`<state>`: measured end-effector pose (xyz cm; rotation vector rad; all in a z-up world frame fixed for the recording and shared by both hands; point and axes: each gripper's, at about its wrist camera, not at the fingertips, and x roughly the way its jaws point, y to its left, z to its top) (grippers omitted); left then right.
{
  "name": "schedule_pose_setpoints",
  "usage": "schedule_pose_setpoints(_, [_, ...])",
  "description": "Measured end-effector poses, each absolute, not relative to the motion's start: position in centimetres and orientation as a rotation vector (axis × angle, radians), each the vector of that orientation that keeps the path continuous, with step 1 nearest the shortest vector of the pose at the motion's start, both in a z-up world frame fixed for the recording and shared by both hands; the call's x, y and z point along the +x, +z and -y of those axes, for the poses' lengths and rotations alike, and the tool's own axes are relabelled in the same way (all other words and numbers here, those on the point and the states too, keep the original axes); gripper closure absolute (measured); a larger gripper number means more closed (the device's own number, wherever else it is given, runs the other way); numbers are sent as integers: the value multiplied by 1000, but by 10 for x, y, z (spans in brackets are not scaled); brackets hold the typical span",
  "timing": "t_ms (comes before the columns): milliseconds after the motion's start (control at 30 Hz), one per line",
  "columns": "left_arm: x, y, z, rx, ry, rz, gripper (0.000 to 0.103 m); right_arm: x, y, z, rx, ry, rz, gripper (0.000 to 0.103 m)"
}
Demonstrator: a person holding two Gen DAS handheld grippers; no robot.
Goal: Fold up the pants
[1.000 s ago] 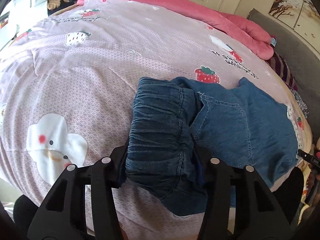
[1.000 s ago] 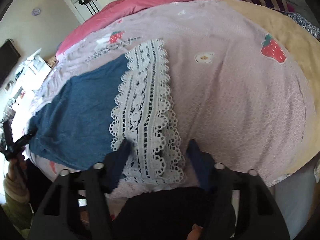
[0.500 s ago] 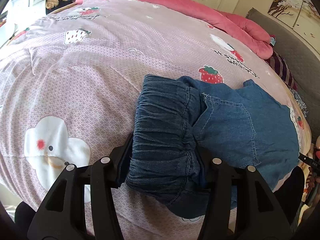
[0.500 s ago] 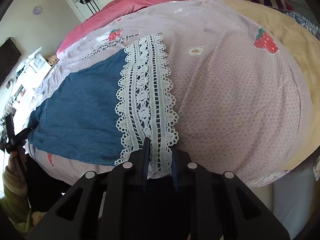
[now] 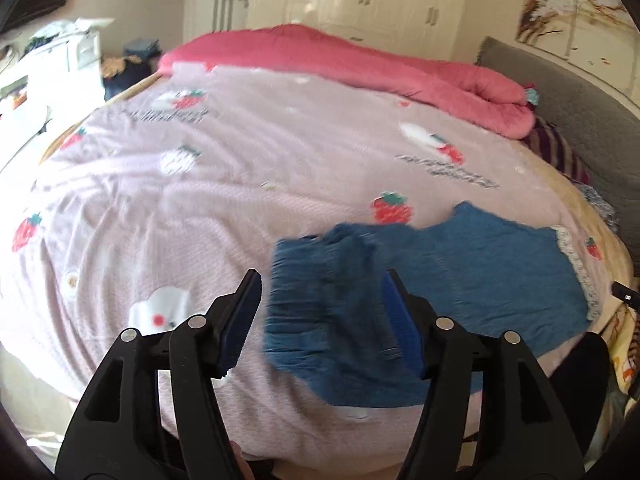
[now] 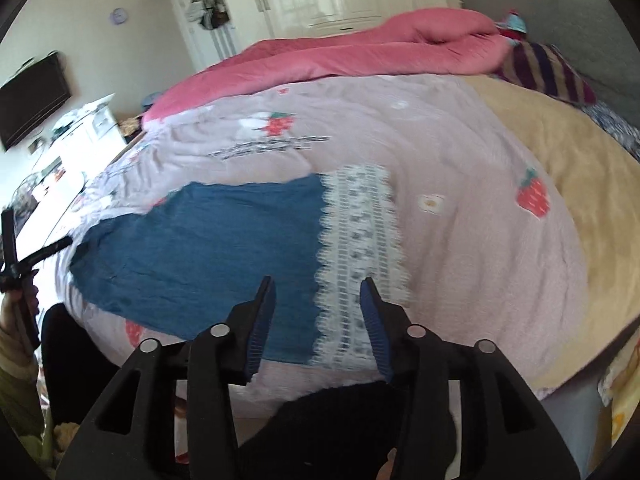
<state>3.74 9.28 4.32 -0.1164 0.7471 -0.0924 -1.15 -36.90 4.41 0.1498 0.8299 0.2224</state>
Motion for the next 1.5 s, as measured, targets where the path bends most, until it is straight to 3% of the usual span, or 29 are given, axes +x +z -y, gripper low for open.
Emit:
schedule_pose_setpoints(133, [41,38,-51,-90,-195,-763,45,5,36,340,132,277,-874,52])
schedule_pose_setpoints(300, [51,-6,-1,33,-244,-866,45,25,11,324,137,256,-989,43])
schedule_pose_setpoints(400, [59,-34,-4,74,-229,-920,44,33,-14,324,177,242,-1087,39])
schedule_pose_setpoints(533, [56,-42,-7,113,-254,-877,42,30,-12,322,189,261,-1054,31])
schedule_pose_setpoints(600, [54,-35,-7,110,-257,-880,42,24,-3,328,230,267,-1014,31])
schedule_pose_setpoints(867, [54,44,23,128,-415,-737,10,-19,28,380,298,141,-872,24])
schedule_pose_setpoints(1200, [113,73,141,194,-679,-702,10,-39,6,413,417,69,-891,20])
schedule_pose_setpoints(1500, [176,41,232,272,-819,-813,10,-28,-12,415,491,75,-939,20])
